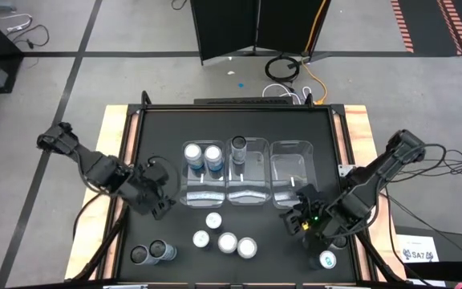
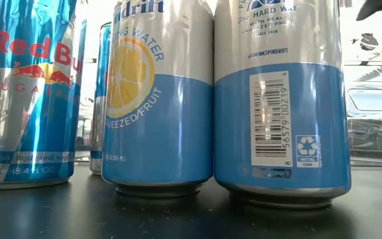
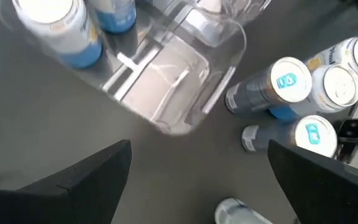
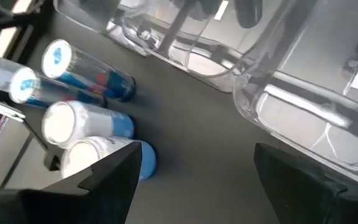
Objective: Sort soda cans
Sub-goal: Put the middle white soda can into the middle transparent bin
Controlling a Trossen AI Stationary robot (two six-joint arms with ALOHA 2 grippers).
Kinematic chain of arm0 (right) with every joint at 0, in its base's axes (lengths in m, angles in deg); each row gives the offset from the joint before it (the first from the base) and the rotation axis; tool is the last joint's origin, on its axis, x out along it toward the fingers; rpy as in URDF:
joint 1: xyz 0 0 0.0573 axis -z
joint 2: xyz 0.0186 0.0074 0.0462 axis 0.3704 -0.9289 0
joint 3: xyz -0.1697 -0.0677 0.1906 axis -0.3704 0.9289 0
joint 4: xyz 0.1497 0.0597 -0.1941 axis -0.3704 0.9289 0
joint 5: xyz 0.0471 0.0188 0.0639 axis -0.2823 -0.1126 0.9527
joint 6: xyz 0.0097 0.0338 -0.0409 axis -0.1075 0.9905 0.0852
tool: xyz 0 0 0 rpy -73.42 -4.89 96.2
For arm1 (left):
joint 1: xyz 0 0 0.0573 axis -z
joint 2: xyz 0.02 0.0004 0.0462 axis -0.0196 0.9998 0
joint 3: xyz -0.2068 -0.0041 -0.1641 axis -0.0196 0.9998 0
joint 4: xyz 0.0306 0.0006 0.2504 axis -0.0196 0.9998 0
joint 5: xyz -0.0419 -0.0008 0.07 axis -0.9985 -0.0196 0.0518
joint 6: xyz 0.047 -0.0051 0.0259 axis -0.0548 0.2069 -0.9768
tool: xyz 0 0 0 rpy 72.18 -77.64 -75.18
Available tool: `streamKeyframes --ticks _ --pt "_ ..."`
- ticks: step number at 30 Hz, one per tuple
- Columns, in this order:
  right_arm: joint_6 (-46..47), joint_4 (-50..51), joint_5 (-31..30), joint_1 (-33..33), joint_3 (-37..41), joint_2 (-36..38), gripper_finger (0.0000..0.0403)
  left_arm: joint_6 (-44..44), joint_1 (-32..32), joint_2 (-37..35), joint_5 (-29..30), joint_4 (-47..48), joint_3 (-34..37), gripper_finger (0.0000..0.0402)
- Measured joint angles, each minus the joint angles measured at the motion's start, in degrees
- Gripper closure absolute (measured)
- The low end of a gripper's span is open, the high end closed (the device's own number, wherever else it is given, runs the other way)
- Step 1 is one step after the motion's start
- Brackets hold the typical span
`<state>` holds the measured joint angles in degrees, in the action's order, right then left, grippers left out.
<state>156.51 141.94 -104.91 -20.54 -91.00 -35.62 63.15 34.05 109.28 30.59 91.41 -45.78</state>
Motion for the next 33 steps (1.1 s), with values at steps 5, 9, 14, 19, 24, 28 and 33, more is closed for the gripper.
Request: streamKeyframes --ticks 5,9,14,19,24,28,33 --pt "-3.8 -6.3 0.1 0.0 5.0 2.0 0.0099 11.2 6.2 5.5 0.5 6.1 -7.0 0.0026" --pt "-8.7 -9.7 1.8 0.0 6.1 2.4 0.0099 14.2 10.5 7.6 0.4 6.2 -8.4 0.0029" --pt "-12.0 -10.5 2.8 0.0 6.1 2.4 0.0099 13.5 13.1 9.9 -0.5 6.4 -8.4 0.0029" --pt "-14.0 -12.2 2.8 0.0 6.1 2.4 0.0099 13.4 14.7 12.5 -3.4 6.2 -8.4 0.0029" --pt "-14.3 -13.4 3.0 0.0 6.1 2.4 0.0099 13.6 16.1 14.9 -5.1 5.4 -8.4 0.0029" --pt "-14.8 -13.4 3.0 0.0 6.1 2.4 0.0099 13.6 16.6 16.2 -5.1 0.3 -8.4 0.0029" --pt "-15.8 -13.4 3.0 0.0 6.1 2.4 0.0099 13.8 16.7 18.4 -7.2 -3.3 -8.4 0.0029"
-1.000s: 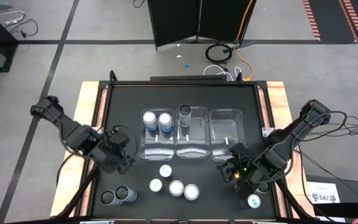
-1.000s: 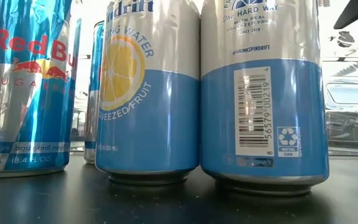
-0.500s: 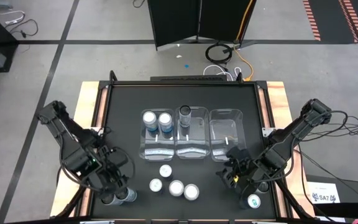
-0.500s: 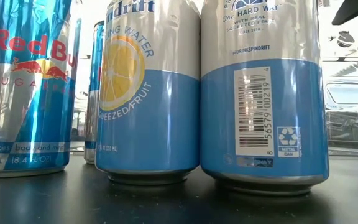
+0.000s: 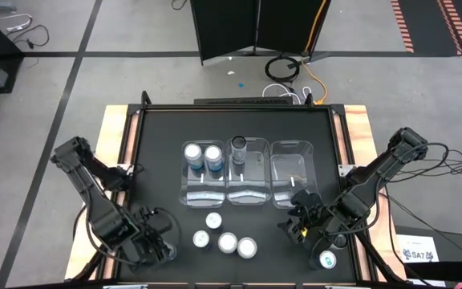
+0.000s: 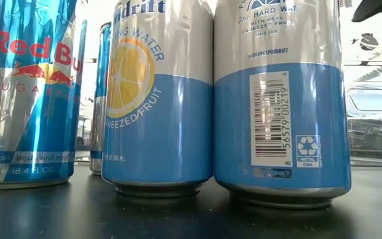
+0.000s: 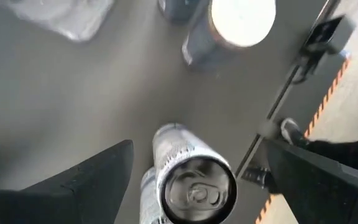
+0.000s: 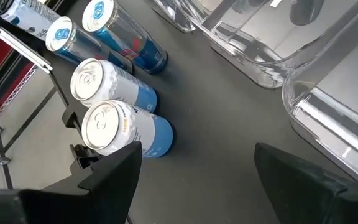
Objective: Sort soda cans
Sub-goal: Put the middle white soda can into the middle transparent bin
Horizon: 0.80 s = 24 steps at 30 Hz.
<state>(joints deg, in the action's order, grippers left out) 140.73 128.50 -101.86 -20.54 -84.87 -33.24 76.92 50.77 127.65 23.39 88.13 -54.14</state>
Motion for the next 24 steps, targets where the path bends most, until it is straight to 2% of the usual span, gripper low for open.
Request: streamKeyframes --ticks 5,15,24 --pt "-0.1 0.0 0.0 0.0 0.0 0.0 0.0099 0.0 0.0 3.3 -4.1 1.1 0.0 0.003" --pt "-1.0 -0.2 0.1 0.0 0.0 0.0 0.0099 -0.1 0.0 8.0 -8.5 3.3 0.0 0.003" --pt "-1.1 -0.3 0.2 0.0 0.0 0.0 0.0099 -0.5 0.3 9.7 -9.5 3.5 0.0 0.003"
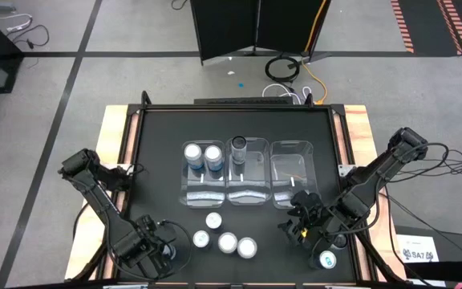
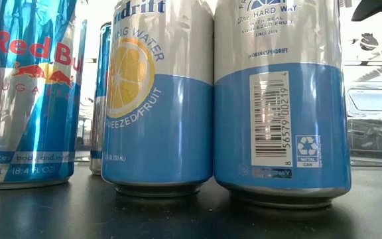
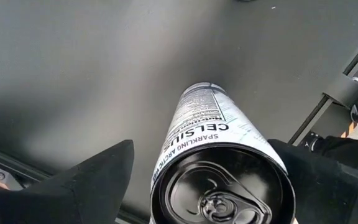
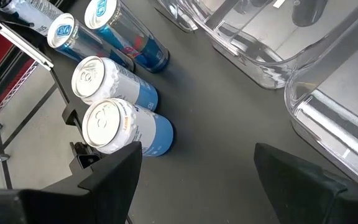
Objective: Sort soda cans
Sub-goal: Put the middle white soda can into the middle transparent bin
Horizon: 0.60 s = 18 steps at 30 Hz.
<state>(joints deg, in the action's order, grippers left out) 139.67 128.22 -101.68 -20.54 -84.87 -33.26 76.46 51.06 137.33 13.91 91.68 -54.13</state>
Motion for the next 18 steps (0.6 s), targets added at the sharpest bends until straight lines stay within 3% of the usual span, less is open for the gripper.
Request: streamKeyframes --ticks 4,11,18 --pt "-0.1 0.0 0.0 0.0 0.0 0.0 0.0099 0.5 0.1 0.0 -0.2 0.0 0.0 0.0051" --pt "-1.1 0.0 0.0 0.0 0.0 0.0 0.0099 1.8 0.1 0.0 -1.5 -0.1 0.0 0.0126" --pt "-1.8 0.0 0.0 0.0 0.0 0.0 0.0099 1.9 -0.4 0.0 -1.7 0.3 -0.6 0.0125"
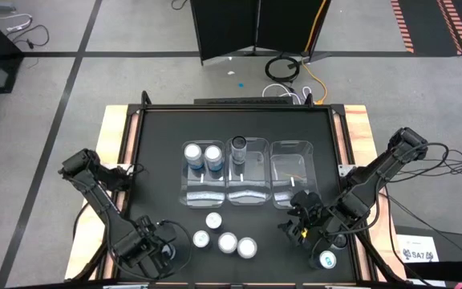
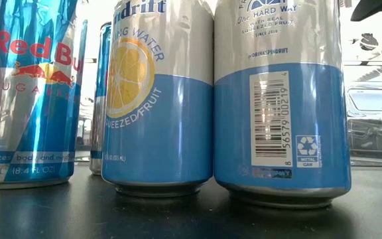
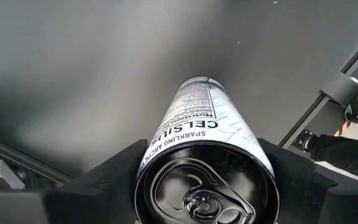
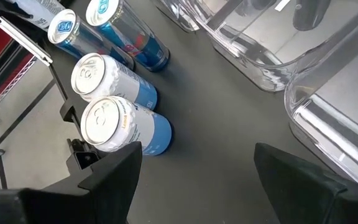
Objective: Sort soda cans
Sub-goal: Put the middle white soda can into the middle transparent bin
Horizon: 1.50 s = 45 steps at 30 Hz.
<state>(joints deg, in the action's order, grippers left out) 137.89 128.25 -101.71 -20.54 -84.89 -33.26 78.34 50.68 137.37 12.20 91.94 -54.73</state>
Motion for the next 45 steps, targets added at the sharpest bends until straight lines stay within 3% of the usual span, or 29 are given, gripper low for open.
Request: streamKeyframes --ticks 13,18,26,37,45 --pt "-1.2 0.0 -0.2 0.0 0.0 0.0 0.0099 -1.0 -2.4 0.0 -0.6 10.6 -6.4 0.0119" --pt "-1.4 0.1 -0.4 0.0 0.0 0.0 0.0099 -5.3 -4.3 0.0 -0.6 16.3 -13.1 0.0119" --pt "-1.4 0.1 -0.6 0.0 0.0 0.0 0.0099 -12.9 -9.7 -3.3 2.9 16.0 -19.7 0.0118" --pt "1.7 0.1 -3.7 0.3 0.0 0.0 0.0099 -32.5 -23.0 -7.2 8.8 16.0 -23.8 0.0118" --pt "9.5 0.1 -6.6 0.3 0.0 0.0 0.0099 -55.4 -37.7 -7.0 9.1 9.9 -25.1 0.0118"
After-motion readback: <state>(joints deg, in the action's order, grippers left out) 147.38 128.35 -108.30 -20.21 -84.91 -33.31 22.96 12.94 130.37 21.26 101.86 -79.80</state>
